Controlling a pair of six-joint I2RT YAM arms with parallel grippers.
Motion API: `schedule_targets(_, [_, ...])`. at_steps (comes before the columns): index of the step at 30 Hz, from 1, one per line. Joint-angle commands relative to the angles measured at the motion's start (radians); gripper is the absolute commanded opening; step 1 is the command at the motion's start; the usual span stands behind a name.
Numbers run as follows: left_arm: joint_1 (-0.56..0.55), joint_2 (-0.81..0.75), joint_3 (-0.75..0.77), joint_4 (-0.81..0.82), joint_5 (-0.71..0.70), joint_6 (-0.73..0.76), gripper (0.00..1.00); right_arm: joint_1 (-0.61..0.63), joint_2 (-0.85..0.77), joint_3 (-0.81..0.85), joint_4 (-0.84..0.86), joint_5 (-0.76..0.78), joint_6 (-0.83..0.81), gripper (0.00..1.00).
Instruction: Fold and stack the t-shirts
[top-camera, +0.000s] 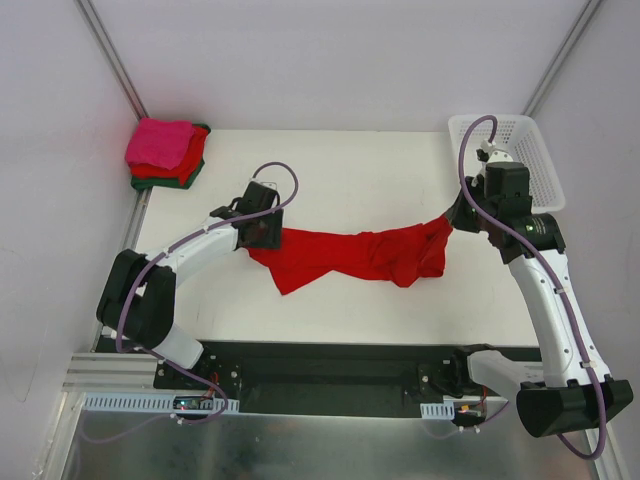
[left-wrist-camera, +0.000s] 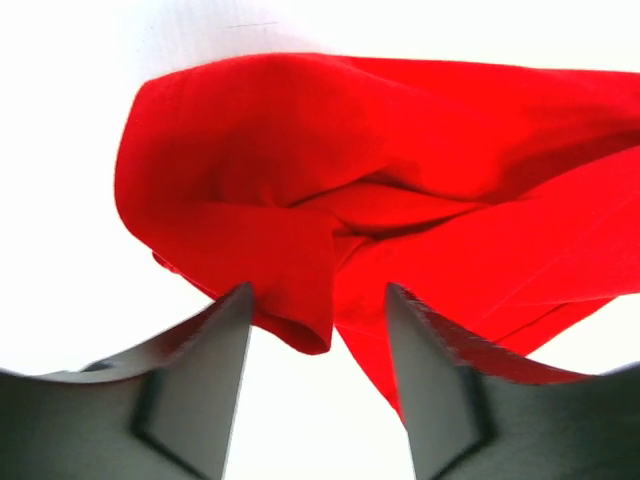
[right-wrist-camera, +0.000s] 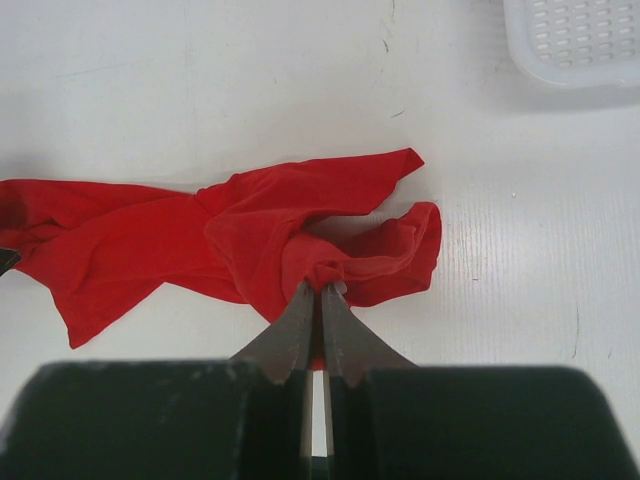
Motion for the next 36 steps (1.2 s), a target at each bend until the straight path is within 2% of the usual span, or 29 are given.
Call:
schedule_targets(1, [-0.001,-0.053,0.031,-0.024,-0.019,0.010,0.50,0.007,0.002,-0.003,0.031,-0.007,0.001,0.02])
schedule_targets(2, [-0.001,-0.054,0.031,-0.022,-0.021,0.010,0.45,0.007,0.002,-0.004,0.032,-0.007,0.002,0.02])
schedule_targets(3, [-0.001,-0.057,0.031,-0.025,-0.019,0.012,0.35,0.007,0.002,-0.006,0.034,-0.009,0.001,0.01])
schedule_targets(6, [-0.001,-0.060,0.031,-0.028,-0.021,0.013,0.18,0.007,0.003,-0.007,0.035,-0.009,0.005,0.02])
schedule_targets(13, [-0.001,-0.062,0.029,-0.035,-0.024,0.012,0.00,0.007,0.002,-0.009,0.037,-0.009,0.005,0.02])
schedule_targets(20, [-0.001,-0.083,0.044,-0.062,-0.033,0.018,0.00,0.007,-0.006,-0.003,0.031,0.002,0.002,0.02])
schedule_targets(26, [0.014,-0.195,0.132,-0.171,-0.073,0.032,0.00,0.009,-0.035,0.046,-0.004,0.117,-0.015,0.01])
schedule_targets(36, [0.143,-0.349,0.262,-0.332,-0.085,0.090,0.00,0.007,-0.096,0.126,-0.043,0.299,-0.047,0.01])
